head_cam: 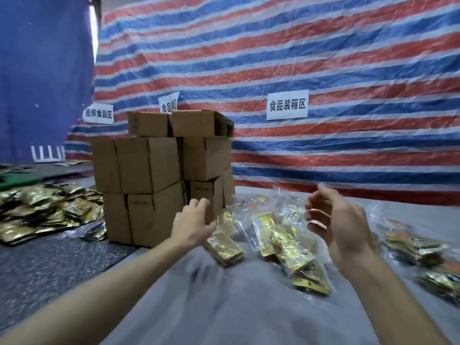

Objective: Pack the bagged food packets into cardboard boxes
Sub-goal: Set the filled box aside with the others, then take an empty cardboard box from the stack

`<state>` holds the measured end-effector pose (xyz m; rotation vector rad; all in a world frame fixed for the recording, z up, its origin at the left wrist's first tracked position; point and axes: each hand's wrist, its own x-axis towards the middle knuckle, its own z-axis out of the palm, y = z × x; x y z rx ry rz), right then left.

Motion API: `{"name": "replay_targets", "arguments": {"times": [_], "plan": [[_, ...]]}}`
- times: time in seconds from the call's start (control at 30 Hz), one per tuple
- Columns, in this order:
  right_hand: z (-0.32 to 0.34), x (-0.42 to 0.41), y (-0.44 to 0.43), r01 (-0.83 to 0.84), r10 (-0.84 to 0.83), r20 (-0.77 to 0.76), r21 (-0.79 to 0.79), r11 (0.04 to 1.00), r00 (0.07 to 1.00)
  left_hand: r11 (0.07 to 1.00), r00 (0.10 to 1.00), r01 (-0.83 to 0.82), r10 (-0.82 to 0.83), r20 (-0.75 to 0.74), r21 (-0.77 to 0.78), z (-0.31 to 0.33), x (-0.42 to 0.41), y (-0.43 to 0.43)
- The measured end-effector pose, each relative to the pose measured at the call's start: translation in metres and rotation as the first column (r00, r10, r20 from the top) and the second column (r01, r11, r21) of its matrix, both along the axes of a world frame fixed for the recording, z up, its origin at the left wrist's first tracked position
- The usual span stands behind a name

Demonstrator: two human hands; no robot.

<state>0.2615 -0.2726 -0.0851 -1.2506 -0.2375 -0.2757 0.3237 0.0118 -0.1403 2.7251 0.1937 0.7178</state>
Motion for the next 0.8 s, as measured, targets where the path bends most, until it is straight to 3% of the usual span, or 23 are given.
{"name": "replay_targets", "arguments": {"times": [0.17,0.37,0.57,0.8], "plan": [[-0.003,0.009,0.008,-0.083,0.084,0.031,-0.01,0.996,0.996,0.954,0.959,-0.254,0.226,0.174,0.159,0.069,0.019,0.08],[-0.015,0.018,0.026,-0.03,0.036,0.045,-0.125,0.992,0.998,0.87,0.852,-0.473,0.413,0.323,0.137,0.13,0.035,0.135],[-0.013,0.015,0.028,-0.022,0.064,0.157,-0.257,0.966,0.986,0.881,0.862,-0.467,0.436,0.258,0.074,0.142,0.046,0.154],[-0.004,0.004,0.025,0.001,0.052,0.215,-0.237,0.972,0.975,0.934,0.879,-0.356,0.349,0.325,-0.041,0.144,0.036,0.136]]}}
